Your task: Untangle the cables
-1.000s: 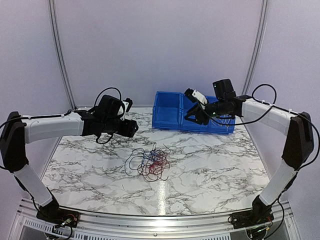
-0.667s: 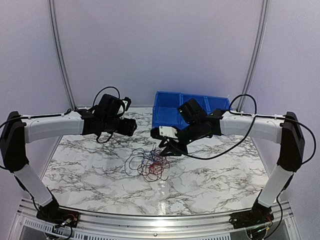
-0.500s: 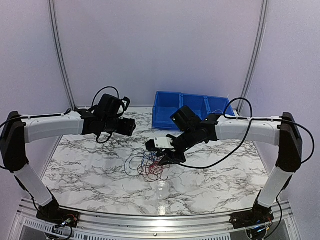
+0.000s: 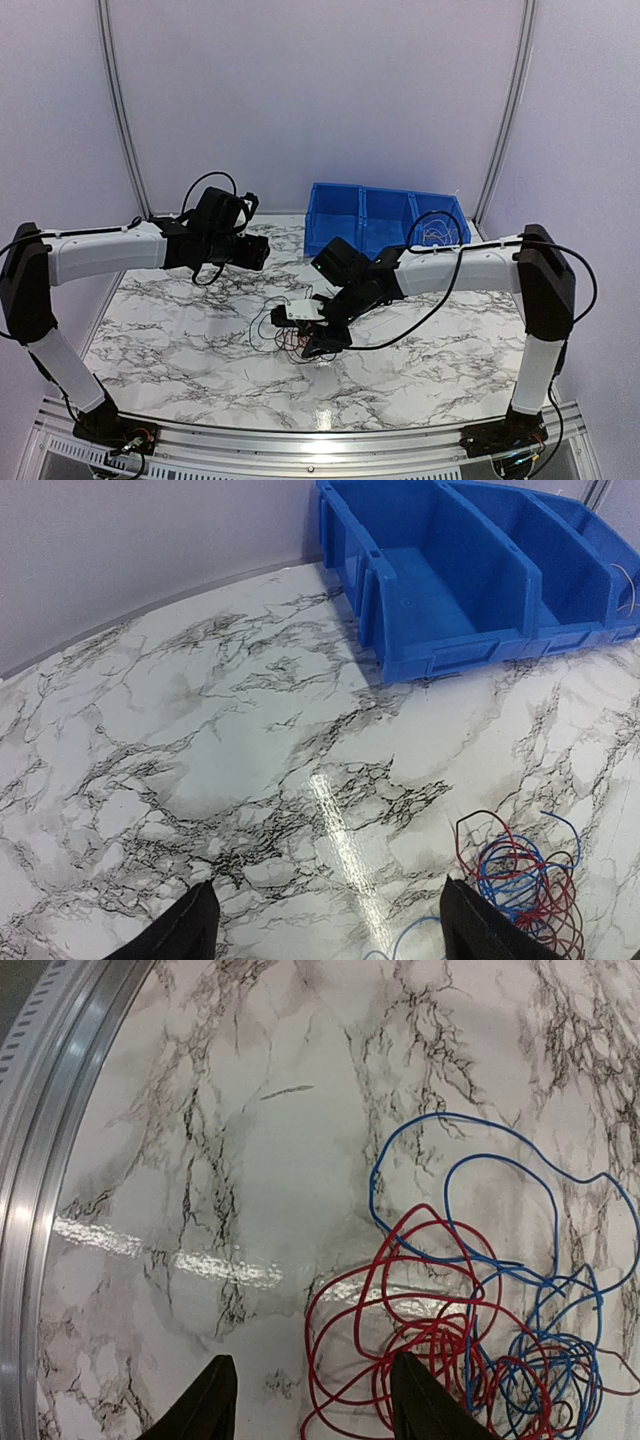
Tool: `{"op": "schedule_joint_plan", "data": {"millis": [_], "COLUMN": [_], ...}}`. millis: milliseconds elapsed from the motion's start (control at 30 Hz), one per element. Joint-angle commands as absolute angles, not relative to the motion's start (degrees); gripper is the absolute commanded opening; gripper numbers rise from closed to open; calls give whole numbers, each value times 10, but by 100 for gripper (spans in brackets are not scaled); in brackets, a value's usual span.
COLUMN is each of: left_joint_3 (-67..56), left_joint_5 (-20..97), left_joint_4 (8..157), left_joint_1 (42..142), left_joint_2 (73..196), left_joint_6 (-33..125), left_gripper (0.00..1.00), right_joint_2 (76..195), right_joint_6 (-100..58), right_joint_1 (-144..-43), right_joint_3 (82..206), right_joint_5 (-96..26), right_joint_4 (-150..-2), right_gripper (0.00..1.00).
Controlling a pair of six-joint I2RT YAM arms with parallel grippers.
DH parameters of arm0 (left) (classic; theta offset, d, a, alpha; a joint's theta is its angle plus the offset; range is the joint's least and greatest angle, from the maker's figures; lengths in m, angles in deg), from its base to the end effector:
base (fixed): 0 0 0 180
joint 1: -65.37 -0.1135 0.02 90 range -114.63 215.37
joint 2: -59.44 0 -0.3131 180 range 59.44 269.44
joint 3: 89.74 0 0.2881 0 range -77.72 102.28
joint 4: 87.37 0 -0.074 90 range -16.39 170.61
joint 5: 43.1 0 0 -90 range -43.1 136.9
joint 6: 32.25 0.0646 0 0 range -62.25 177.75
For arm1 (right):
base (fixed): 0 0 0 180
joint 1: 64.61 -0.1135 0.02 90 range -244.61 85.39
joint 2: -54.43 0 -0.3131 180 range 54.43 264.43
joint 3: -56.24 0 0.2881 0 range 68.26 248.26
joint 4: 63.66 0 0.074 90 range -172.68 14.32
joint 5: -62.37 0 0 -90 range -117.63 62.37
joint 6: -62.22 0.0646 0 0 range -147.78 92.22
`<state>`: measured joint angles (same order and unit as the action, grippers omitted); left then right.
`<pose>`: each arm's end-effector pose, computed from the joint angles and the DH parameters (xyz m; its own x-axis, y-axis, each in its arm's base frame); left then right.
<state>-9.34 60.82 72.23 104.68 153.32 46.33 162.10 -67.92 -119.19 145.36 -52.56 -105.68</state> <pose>0.3463 -0.2635 0.2825 -0.5139 0.1724 -0.8403 0.3659 0.9301 -0.0329 0.2405 0.3852 0.2047 0.1679 -0.7726 -0.6123 -0.9821 -0.1848 -0.0361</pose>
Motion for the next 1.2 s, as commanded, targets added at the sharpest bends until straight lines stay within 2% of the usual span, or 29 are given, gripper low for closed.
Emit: {"op": "schedule_joint_plan", "data": {"millis": [0, 133, 233, 433, 633, 833, 1167], "left_joint_3": [-81, -81, -81, -83, -88, -121, -250], "left_joint_5": [623, 625, 630, 643, 711, 740, 660], "left_joint_4": [708, 707, 707, 708, 705, 703, 739], "left_joint_1": [1044, 1044, 1044, 1044, 1044, 1044, 1045], "left_joint_2": [1511, 1505, 1500, 1502, 1499, 1398, 1198], "left_joint_6": [463, 465, 468, 473, 502, 488, 395], "left_gripper": [79, 79, 79, 80, 80, 81, 80], "right_joint_2": [1665, 1691, 1704, 1694, 1617, 1558, 1531], "right_joint_6": [-613, -599, -592, -581, -577, -578, -585], "right_joint_1": [-1199, -1207, -1211, -1211, -1211, -1209, -1204], "right_joint_3": [1505, 1522, 1534, 1557, 1595, 1689, 1893], "right_joint_5": [-490, -479, -475, -497, -527, -543, -519], "right_joint_4": [-1030, -1031, -1032, -1039, -1074, -1132, -1160], "right_gripper": [53, 53, 44, 1, 0, 0, 0]}}
